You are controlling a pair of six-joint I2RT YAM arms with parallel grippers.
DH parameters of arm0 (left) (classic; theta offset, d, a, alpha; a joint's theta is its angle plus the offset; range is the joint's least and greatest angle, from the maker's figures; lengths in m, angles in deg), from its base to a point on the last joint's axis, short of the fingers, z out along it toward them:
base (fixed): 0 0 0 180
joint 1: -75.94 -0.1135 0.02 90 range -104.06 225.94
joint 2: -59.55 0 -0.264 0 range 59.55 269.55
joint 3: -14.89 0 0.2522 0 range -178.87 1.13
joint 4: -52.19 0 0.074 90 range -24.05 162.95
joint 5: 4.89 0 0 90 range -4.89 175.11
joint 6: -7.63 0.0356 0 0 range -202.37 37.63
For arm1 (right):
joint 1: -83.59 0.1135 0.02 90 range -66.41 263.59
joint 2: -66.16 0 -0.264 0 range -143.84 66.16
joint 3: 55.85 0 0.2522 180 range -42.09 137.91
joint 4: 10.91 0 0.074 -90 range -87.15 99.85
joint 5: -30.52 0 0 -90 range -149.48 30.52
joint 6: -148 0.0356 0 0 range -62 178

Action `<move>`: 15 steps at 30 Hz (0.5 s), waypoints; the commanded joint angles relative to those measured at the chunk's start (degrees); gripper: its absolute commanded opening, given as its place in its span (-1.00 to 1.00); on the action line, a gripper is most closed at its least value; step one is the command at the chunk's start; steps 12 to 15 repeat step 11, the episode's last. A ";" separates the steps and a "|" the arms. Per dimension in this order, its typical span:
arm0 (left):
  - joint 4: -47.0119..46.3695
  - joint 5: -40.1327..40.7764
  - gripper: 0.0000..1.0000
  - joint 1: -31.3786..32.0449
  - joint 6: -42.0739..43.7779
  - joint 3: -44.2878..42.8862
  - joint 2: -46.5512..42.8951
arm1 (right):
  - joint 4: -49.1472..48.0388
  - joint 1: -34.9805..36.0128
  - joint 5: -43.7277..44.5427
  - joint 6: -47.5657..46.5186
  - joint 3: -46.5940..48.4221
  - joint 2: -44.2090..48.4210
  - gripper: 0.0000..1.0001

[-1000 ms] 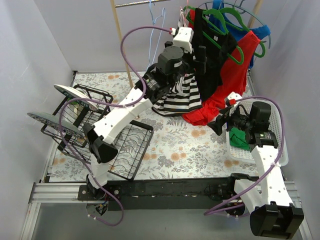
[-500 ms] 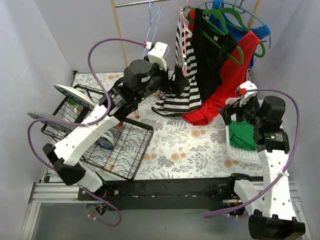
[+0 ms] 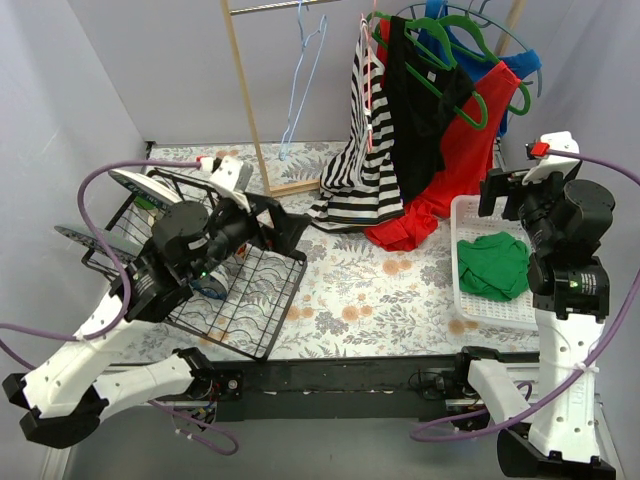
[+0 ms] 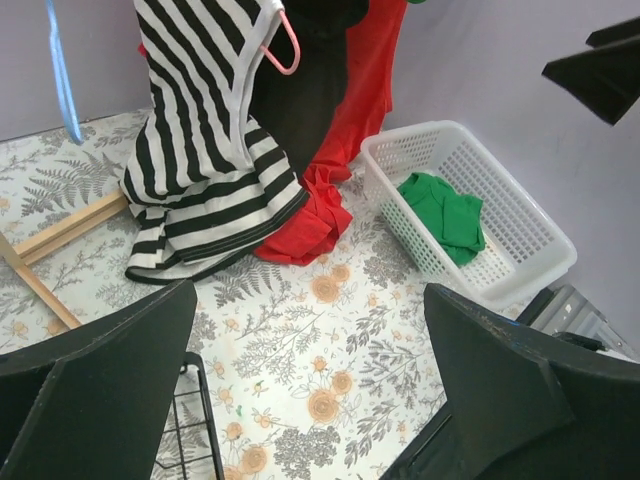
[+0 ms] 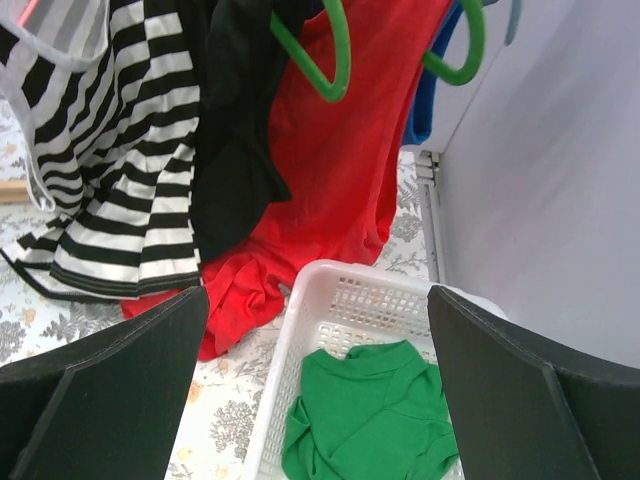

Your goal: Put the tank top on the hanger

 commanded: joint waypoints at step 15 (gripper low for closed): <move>1.91 3.54 0.96 -0.24 -1.94 7.57 -9.20 | 1.38 -1.48 4.00 1.90 5.39 0.44 0.97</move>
